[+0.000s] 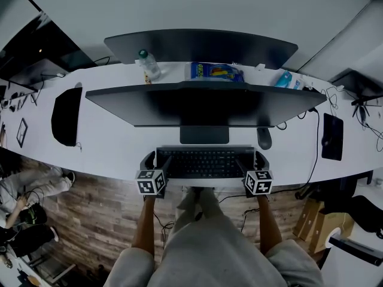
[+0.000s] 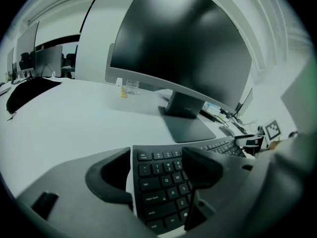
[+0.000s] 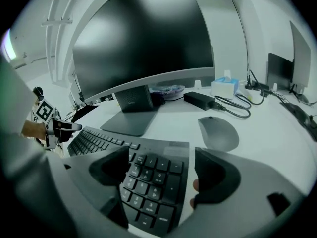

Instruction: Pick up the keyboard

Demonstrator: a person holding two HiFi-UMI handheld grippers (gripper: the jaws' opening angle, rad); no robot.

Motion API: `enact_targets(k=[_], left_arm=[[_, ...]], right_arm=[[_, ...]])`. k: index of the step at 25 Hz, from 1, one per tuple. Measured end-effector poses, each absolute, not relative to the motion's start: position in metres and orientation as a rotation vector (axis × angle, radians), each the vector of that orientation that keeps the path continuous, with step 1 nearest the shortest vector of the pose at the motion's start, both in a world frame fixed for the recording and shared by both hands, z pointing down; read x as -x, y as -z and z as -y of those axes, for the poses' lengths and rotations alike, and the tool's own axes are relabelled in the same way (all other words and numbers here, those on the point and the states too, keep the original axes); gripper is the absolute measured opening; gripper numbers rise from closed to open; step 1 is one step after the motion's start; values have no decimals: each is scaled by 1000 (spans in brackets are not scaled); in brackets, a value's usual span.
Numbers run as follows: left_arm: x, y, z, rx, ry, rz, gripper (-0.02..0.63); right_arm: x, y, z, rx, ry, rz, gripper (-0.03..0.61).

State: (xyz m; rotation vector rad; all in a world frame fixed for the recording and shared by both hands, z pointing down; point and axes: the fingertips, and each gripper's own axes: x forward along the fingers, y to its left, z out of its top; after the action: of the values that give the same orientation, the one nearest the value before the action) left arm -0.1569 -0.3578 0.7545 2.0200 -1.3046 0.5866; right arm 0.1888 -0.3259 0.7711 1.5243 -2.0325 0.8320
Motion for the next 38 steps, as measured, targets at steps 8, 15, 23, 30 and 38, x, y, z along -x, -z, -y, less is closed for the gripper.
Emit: enact_targets(k=[8, 15, 23, 30, 38], left_arm=[[153, -769, 367, -1996, -592, 1282, 304], [152, -772, 371, -1989, -591, 1276, 305], [152, -776, 370, -1982, -565, 1267, 311], [151, -778, 371, -1965, -538, 1238, 311], [153, -779, 374, -1920, -492, 1258, 311]], right_arm=[[-192, -782, 340, -1535, -909, 2039, 400], [-185, -785, 346, -1494, -927, 2052, 400], [-183, -788, 347, -1473, -949, 2056, 400], [-184, -788, 348, -1483, -966, 2048, 400], [-184, -789, 348, -1494, -965, 2036, 400]])
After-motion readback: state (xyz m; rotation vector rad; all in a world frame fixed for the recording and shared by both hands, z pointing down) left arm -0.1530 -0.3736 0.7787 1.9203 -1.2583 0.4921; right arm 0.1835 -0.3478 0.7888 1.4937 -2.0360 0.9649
